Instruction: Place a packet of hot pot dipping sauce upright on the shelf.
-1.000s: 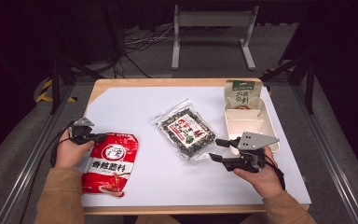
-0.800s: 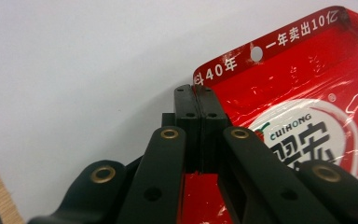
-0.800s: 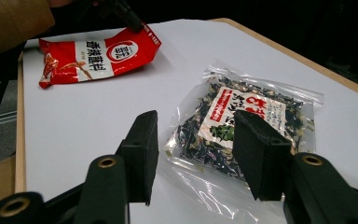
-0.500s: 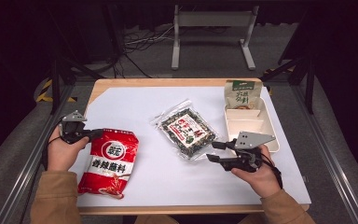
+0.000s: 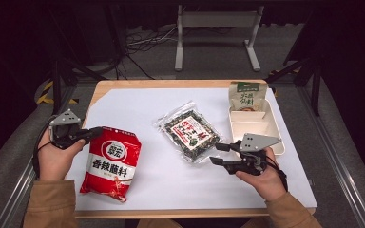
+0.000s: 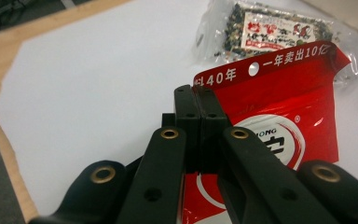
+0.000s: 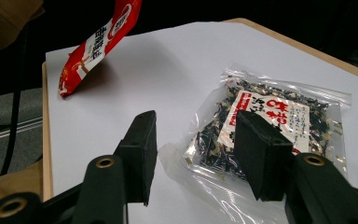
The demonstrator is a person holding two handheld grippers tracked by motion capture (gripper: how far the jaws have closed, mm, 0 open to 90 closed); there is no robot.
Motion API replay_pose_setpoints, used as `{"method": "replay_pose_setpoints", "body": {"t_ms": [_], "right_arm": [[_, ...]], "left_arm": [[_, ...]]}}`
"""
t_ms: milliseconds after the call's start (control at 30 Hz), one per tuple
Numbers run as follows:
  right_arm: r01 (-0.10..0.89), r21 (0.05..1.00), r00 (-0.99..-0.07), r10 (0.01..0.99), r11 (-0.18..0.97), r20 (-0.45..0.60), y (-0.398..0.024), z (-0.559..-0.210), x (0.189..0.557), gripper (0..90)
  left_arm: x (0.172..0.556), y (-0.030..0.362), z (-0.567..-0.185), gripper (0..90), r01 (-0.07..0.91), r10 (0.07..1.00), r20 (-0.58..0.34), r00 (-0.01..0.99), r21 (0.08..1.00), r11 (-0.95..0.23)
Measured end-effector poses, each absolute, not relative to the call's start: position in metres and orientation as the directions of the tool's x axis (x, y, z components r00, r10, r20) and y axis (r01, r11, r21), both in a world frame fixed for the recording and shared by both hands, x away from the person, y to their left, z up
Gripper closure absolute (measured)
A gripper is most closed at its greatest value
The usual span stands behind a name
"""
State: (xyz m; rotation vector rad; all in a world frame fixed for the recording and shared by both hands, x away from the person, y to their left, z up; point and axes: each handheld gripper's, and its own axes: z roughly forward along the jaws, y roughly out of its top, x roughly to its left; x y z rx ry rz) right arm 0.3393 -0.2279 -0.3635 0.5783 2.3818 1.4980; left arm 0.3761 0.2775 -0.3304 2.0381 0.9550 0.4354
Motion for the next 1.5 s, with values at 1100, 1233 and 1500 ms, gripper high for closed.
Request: {"method": "replay_pose_setpoints", "body": {"t_ms": [1100,1233,1500], "right_arm": [[0.207,0.890,-0.868,0.497,0.407,-0.025,-0.230,-0.365,0.340,48.1],[0.209,0.890,-0.865,0.501,0.405,-0.024,-0.231,-0.365,0.339,48.1],[0.202,0.894,-0.867,0.497,0.400,-0.027,-0.231,-0.362,0.336,47.8]], "left_arm": [[0.331,0.251,-0.284,90.0,0.165,0.595,0.025,0.803,0.951,-0.263],[0.331,0.245,-0.283,90.0,0.147,0.588,0.040,0.808,0.953,-0.265],[0.326,0.226,-0.278,90.0,0.103,0.501,0.040,0.864,0.962,-0.253]]}}
